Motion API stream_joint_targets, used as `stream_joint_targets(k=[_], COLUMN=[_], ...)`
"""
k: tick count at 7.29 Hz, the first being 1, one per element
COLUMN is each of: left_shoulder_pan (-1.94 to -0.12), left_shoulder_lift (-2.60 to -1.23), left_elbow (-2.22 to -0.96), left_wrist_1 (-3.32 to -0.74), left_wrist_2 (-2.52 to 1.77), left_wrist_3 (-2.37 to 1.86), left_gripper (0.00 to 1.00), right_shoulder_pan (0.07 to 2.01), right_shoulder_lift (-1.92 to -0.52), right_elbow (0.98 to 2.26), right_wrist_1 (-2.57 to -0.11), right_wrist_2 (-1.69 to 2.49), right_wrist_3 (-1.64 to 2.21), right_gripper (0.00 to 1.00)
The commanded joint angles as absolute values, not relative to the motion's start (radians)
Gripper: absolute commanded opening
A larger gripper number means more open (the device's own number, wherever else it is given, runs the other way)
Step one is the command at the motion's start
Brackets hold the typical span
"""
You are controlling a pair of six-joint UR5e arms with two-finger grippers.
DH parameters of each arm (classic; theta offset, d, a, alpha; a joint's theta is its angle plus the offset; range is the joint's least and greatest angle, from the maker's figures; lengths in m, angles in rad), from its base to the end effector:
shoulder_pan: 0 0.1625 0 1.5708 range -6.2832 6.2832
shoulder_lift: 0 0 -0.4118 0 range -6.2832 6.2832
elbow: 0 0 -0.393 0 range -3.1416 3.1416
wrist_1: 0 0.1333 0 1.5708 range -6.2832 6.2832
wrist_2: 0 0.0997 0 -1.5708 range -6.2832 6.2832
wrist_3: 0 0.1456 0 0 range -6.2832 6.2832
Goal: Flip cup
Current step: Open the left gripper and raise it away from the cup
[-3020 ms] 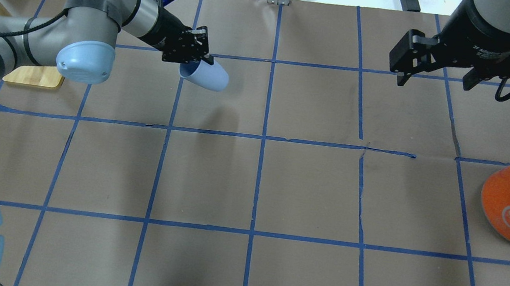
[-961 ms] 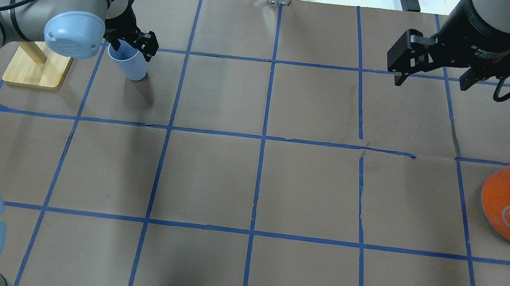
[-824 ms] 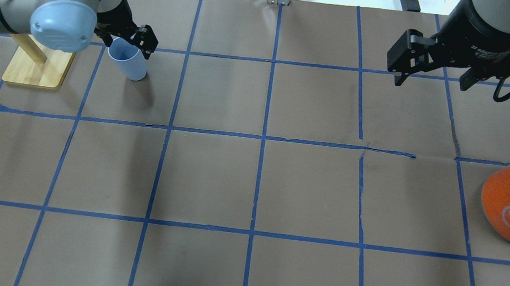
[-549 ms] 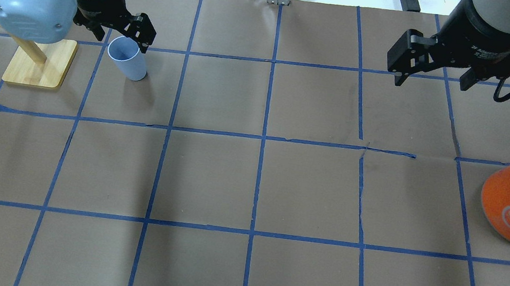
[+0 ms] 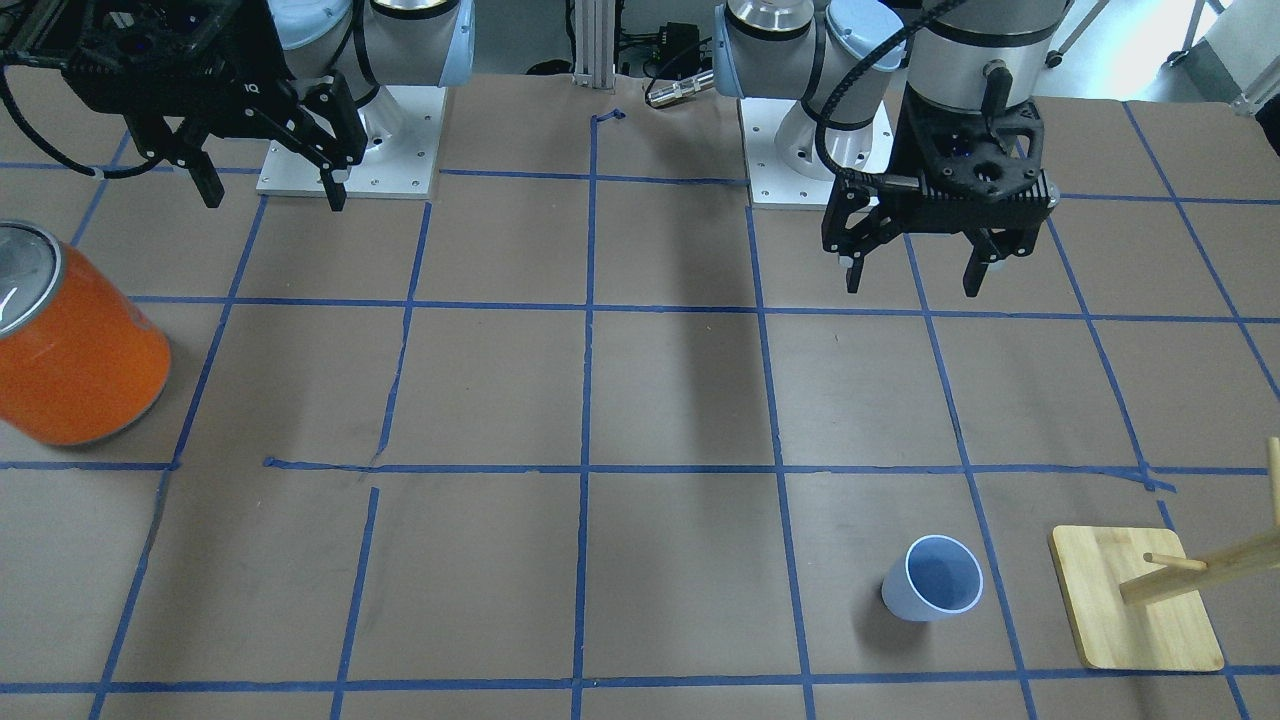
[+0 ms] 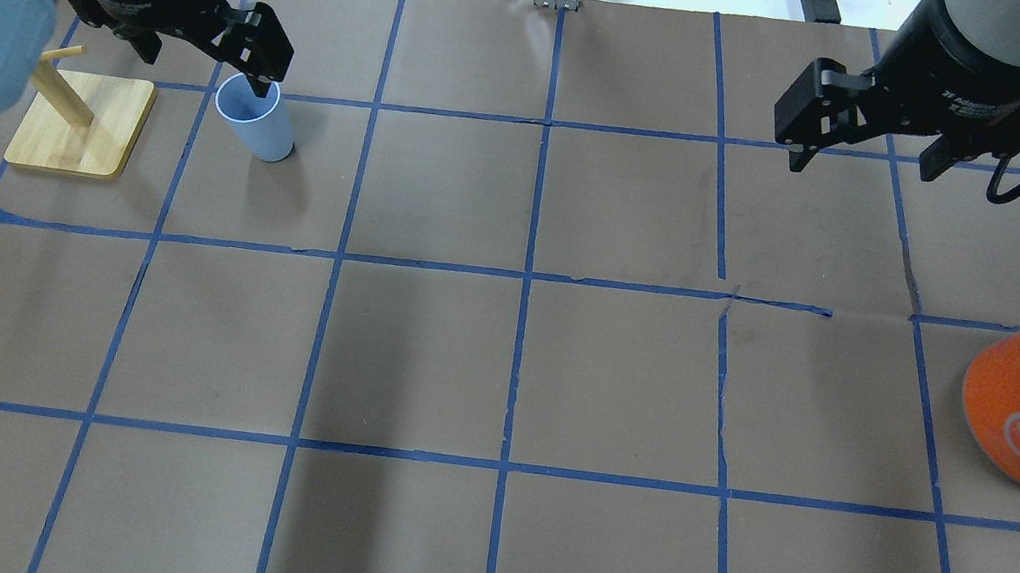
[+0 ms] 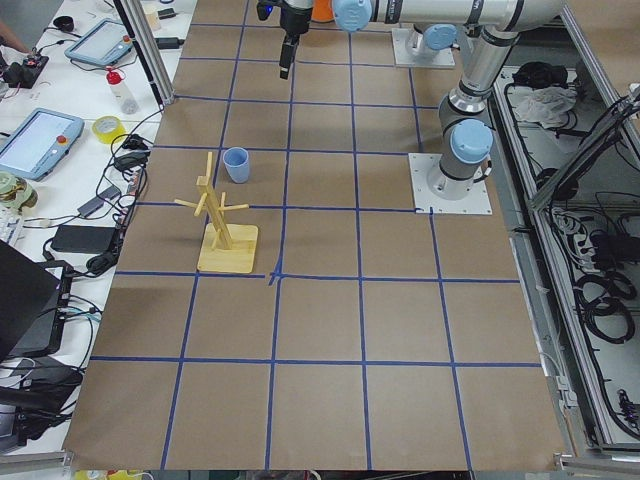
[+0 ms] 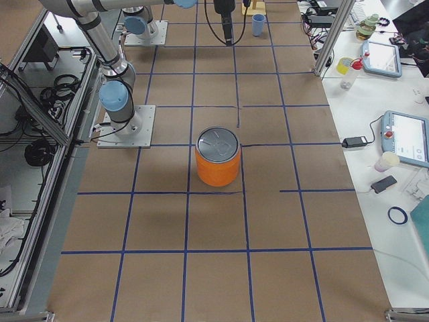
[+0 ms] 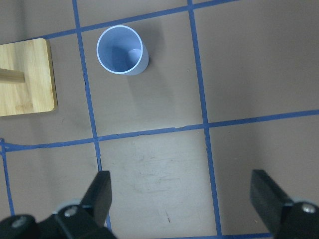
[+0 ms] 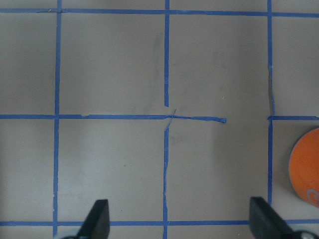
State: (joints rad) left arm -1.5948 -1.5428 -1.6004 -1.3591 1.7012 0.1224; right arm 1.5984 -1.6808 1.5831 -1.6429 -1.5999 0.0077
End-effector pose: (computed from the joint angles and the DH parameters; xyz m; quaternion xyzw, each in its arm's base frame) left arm -0.1266 -0.5062 0.4531 0.0658 0.9902 -0.1013 0.0699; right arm 0.1420 -0.4650 0.4835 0.0087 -0.9963 0.0850 0.0130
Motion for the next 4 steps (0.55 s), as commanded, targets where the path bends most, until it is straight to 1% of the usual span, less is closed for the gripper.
stream_joint_targets(k=[1, 4], left_shoulder_pan=[-1.583, -1.52], left_shoulder_lift=[-1.526, -1.522], left_elbow=[-1.592, -1.591], left_wrist_1=[-1.374, -1.411], left_wrist_2=[1.681, 1.574], left_wrist_3=[0.12, 0.115], left_gripper=[1.0, 1.0], right_shoulder_pan=[1.598, 1.598], right_shoulder_lift=[-1.681, -1.68], right_elbow=[1.583, 1.583], right_wrist_1=[-1.643, -1.643], right_wrist_2=[-1.6, -1.6], right_wrist_3=[0.008, 0.008], right_gripper=[1.0, 1.0])
